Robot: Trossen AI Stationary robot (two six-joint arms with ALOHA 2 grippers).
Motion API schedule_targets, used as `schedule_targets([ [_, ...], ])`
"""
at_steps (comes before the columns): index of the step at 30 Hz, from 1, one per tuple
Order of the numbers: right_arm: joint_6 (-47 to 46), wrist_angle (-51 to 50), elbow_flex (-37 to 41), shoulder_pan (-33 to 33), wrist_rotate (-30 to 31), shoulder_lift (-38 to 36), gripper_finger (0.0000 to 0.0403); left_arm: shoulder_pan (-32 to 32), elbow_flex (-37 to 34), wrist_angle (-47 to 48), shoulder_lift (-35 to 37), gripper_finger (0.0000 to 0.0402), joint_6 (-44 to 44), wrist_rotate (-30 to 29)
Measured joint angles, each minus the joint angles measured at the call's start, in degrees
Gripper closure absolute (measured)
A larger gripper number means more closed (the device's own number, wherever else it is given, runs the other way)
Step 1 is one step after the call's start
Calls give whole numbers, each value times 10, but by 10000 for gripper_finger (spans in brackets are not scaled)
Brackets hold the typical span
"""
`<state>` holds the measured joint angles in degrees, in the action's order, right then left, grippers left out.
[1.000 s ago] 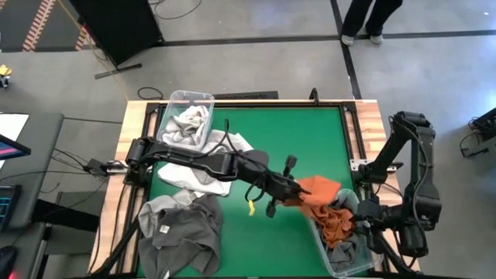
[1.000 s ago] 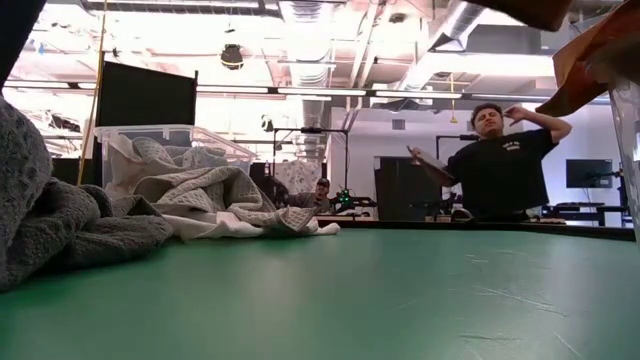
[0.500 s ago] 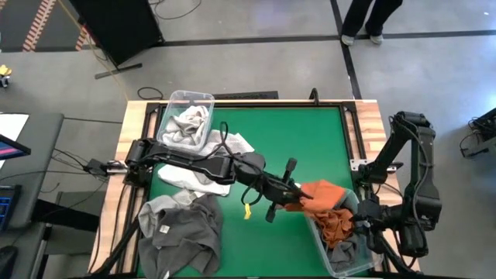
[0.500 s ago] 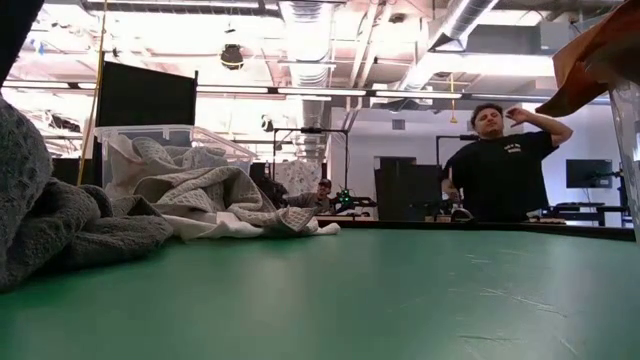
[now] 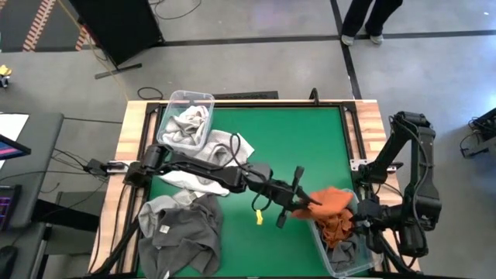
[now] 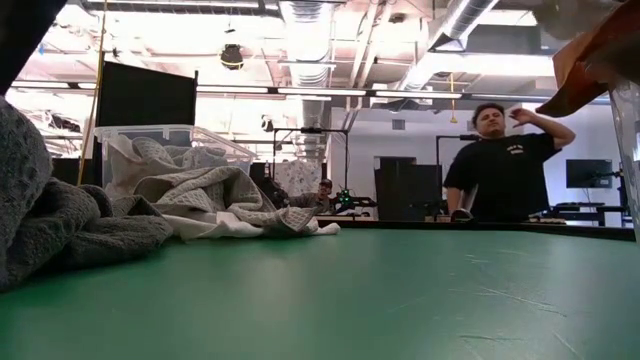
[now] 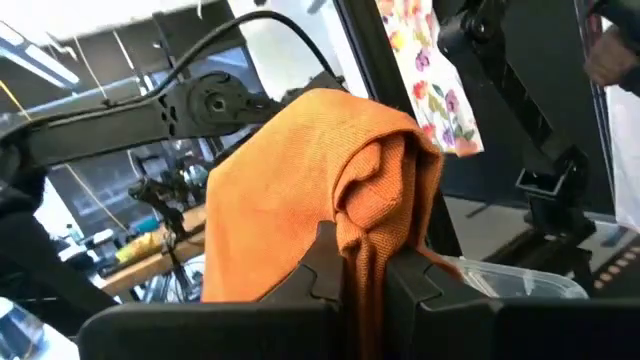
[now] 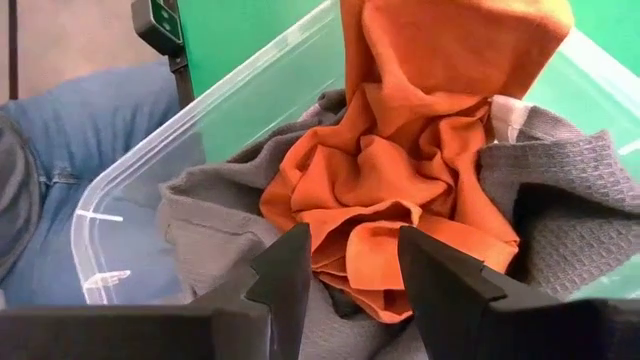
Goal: Sort towels by color in basket
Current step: Put the orange towel into the bottom transparent bin
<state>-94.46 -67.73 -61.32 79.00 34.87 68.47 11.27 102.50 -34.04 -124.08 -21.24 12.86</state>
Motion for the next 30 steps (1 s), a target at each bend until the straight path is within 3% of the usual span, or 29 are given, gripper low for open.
schedule_targets([
  [8,0,-12,0,-8,5,0,223,1,2,-55,-53,381,28,2],
  [21,0,-24,-13,-11,4,-11,223,0,3,-48,-103,349,23,4],
  [30,163,-24,-111,-11,145,-19,223,-1,3,-25,-101,263,29,4],
])
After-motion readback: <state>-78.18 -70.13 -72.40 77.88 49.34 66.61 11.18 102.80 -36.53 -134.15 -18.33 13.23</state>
